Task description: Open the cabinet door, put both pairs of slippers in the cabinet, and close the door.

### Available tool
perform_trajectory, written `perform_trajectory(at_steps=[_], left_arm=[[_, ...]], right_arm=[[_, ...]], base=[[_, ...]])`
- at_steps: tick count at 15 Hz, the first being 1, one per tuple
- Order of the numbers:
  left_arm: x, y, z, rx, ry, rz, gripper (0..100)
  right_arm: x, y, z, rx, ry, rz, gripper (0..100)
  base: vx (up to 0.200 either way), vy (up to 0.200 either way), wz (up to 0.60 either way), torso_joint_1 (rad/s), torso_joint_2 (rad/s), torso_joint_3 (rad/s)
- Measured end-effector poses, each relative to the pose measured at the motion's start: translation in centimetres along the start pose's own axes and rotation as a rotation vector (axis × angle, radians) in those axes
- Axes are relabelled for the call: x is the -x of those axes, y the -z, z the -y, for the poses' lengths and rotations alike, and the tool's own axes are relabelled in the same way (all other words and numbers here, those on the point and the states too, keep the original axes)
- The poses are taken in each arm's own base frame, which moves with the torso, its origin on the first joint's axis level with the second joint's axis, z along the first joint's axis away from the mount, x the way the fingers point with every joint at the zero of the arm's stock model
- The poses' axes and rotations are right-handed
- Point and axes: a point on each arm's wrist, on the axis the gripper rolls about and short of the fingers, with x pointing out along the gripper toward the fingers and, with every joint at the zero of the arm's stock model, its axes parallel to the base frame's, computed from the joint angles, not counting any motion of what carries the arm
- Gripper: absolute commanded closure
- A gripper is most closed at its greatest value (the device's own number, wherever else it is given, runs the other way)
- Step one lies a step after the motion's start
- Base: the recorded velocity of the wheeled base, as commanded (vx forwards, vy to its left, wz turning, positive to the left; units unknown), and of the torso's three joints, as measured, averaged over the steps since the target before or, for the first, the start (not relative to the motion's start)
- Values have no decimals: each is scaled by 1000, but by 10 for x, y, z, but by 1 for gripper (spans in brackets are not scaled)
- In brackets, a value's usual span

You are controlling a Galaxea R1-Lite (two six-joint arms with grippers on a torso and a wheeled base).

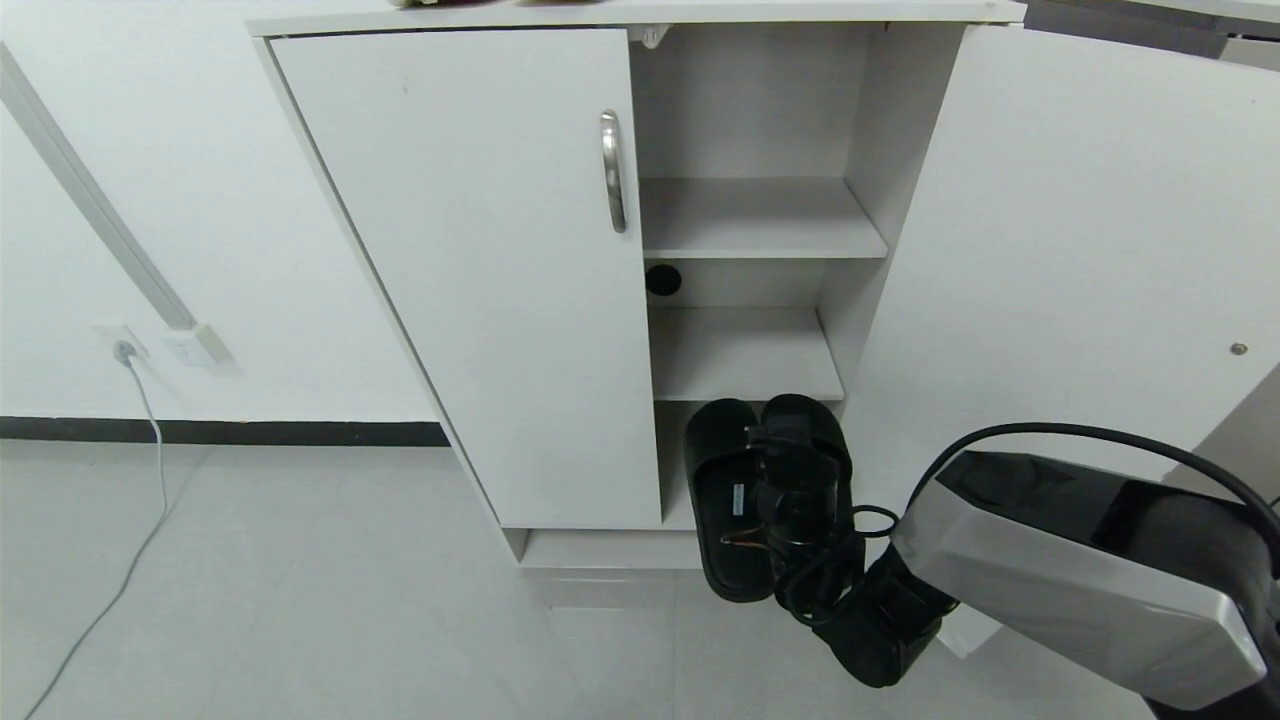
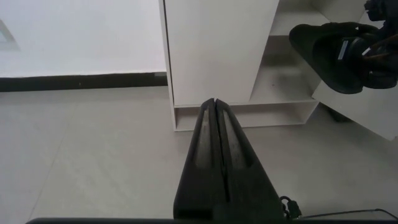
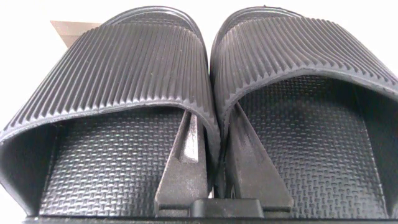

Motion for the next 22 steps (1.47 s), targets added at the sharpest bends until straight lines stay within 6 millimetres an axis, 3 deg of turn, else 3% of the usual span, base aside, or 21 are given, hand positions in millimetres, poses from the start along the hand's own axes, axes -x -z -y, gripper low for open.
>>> perform_trajectory(at_steps=[12,17,22], left_arm=[[0,0,0,-1,-1,0,100],[0,0,0,1,0,0,100],[0,0,0,3,0,0,100]], right_arm=[[-1,1,1,16,4,-10,100],[-3,-2,-1,14,-6,-17,100],[-26,-4,-7,8,15,-19,100]], base=[[200,0,0,4,3,2],[0,0,0,0,0,0],[0,0,0,0,0,0]])
